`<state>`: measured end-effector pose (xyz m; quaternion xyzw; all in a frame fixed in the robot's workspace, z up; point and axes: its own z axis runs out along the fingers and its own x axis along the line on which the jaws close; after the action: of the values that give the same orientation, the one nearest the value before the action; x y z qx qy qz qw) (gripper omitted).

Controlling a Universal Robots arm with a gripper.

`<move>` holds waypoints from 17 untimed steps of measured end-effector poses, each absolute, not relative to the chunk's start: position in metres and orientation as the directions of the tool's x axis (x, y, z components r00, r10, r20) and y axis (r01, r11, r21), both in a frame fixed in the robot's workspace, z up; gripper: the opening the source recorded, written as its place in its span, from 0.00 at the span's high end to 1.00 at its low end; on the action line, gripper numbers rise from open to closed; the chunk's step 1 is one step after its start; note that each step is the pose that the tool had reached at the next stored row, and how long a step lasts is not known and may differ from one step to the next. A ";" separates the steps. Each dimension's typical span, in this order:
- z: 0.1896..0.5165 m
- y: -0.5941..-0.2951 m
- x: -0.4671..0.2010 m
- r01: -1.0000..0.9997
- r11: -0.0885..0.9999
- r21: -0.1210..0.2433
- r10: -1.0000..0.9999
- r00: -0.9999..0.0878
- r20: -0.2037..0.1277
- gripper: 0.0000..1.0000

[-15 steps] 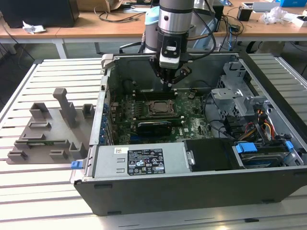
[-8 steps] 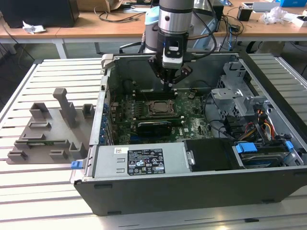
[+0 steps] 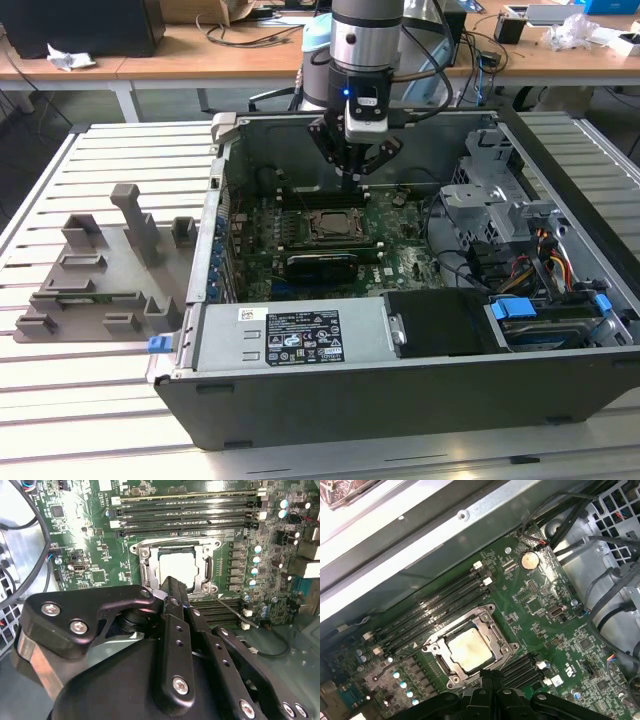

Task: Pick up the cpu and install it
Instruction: 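Install the first cpu locking lever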

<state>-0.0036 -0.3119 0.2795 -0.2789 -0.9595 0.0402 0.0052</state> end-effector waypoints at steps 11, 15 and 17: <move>0.280 -0.312 -0.004 0.450 0.889 -0.080 0.451 -0.893 -0.012 0.89; 0.280 -0.312 -0.004 0.418 0.905 -0.080 0.419 -0.908 -0.012 0.89; 0.280 -0.312 -0.004 0.404 0.911 -0.080 0.404 -0.915 -0.012 0.89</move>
<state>-0.0036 -0.3119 0.2795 -0.2066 -0.9776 0.0403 0.0022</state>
